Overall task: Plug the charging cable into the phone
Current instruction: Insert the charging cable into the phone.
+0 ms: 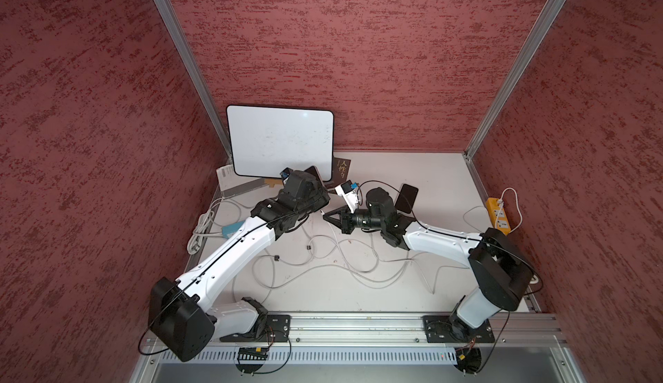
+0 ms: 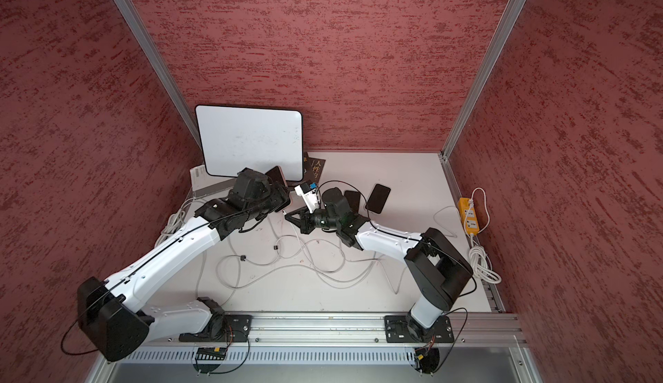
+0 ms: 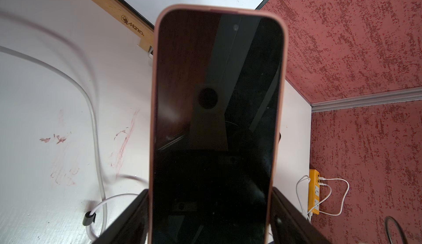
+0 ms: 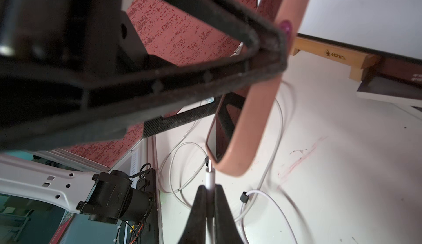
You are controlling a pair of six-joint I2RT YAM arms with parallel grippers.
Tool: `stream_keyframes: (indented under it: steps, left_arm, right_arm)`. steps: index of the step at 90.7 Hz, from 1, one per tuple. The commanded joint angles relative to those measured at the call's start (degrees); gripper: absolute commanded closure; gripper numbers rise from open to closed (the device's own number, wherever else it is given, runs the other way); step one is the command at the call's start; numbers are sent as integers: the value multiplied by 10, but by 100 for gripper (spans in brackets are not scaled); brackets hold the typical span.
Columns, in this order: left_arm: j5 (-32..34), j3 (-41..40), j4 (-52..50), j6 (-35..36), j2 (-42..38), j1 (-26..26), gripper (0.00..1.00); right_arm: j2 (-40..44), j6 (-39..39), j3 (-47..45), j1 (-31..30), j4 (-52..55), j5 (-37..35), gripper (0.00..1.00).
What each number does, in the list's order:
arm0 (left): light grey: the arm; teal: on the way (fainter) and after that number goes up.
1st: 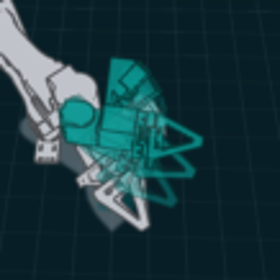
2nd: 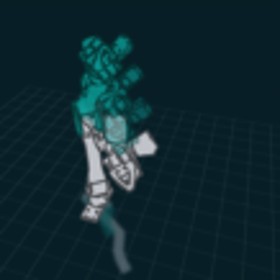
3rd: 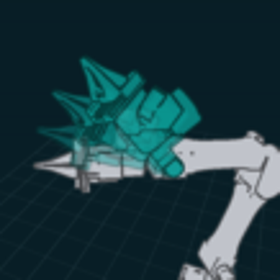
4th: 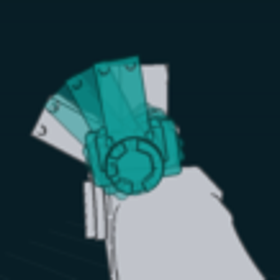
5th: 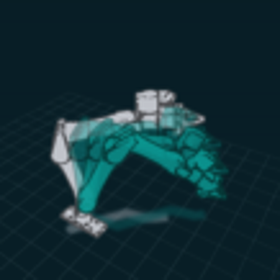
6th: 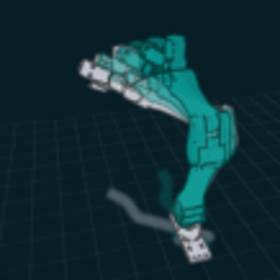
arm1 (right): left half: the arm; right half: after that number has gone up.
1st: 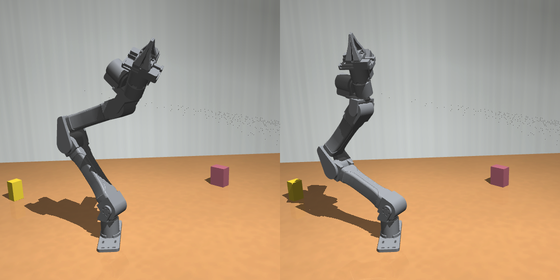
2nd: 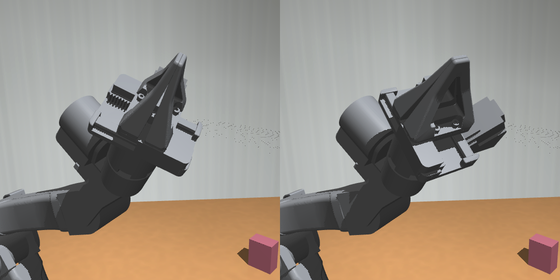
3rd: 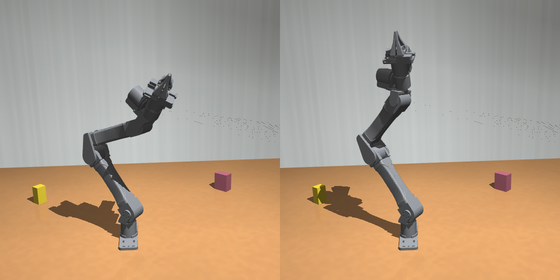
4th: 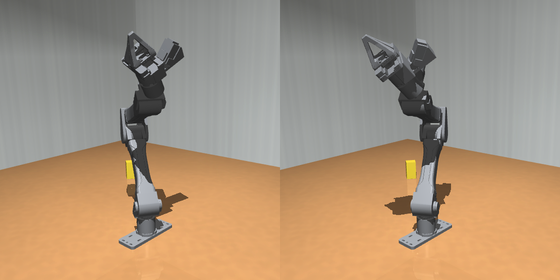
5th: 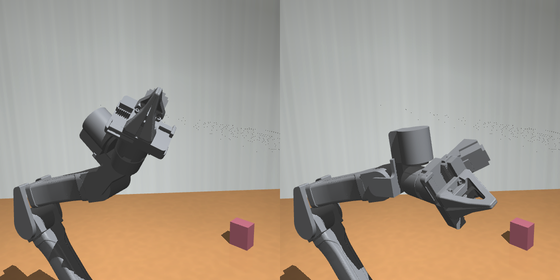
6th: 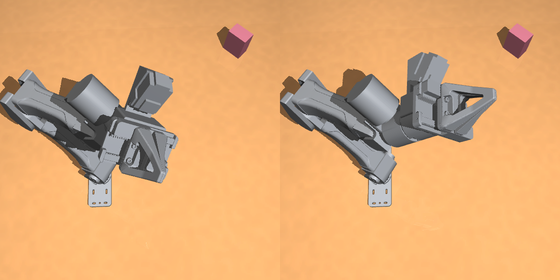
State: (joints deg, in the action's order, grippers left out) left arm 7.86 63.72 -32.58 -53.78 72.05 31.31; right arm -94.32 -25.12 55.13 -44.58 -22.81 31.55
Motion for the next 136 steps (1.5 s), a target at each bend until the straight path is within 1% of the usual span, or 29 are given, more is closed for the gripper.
stream_keyframes:
  steps: [1,34,68,92,109,136]
  left_arm:
    - [17,1,13,-3,-2,3,100]
    - [15,-2,15,-4,-2,3,100]
    - [15,-5,14,-2,-1,3,100]
    - [15,-7,16,-1,8,3,100]
    - [13,-8,18,-2,4,3,100]
    - [6,-27,30,-5,-11,3,100]
  right_arm:
    - [-3,-4,18,-4,-16,-12,100]
    - [7,-7,16,-4,-7,-36,100]
    - [2,-18,27,-4,-7,-32,100]
    - [-2,-33,34,-4,-17,-12,100]
    - [-3,-30,32,-3,-9,-26,100]
    - [-18,-61,35,1,-18,-36,100]
